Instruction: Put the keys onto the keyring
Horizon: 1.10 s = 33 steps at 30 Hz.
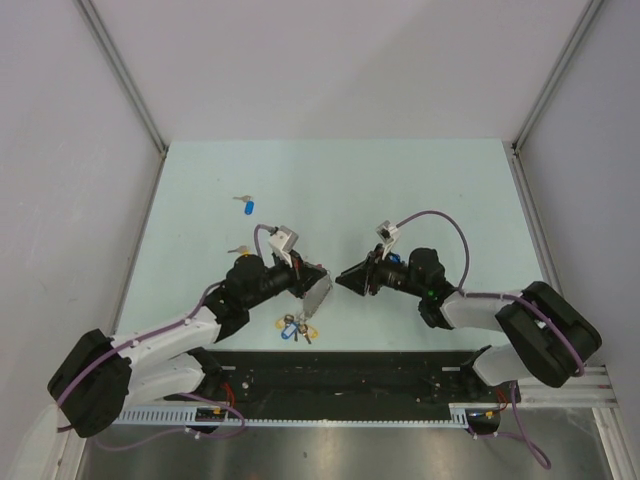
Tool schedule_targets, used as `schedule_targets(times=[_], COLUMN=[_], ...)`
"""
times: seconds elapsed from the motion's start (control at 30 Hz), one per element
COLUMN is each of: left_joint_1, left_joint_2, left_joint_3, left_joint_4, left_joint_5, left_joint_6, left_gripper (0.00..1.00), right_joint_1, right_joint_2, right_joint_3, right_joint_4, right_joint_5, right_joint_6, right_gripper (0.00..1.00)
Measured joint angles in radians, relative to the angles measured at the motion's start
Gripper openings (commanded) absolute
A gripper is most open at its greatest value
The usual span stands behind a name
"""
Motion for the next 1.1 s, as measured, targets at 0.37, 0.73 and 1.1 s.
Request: schedule_targets(times=[0.37,0.73,1.1], left_joint_1=[-0.002,-0.007,-0.007], left_joint_2=[-0.002,-0.003,-0.009], left_joint_3=[-0.019,-0.028,-0.029], left_joint_4=[0.053,0.075,0.085], left_joint_5=[0.022,0.029,0.039], left_joint_6=[-0.009,-0.011,-0.012], left_gripper=[0.01,0.01,0.0], right_joint_1=[0.014,0.014,0.014], right_joint_2=[0.08,0.11,0.127], right_joint_3=[0.009,0.03,0.035], right_joint_4=[0.145,0.179,0.202], right_joint_5=[-0.032,-0.045,-0.063], right_joint_6=[0.056,0.063,0.067], right_gripper=[0.29,0.13,0.17])
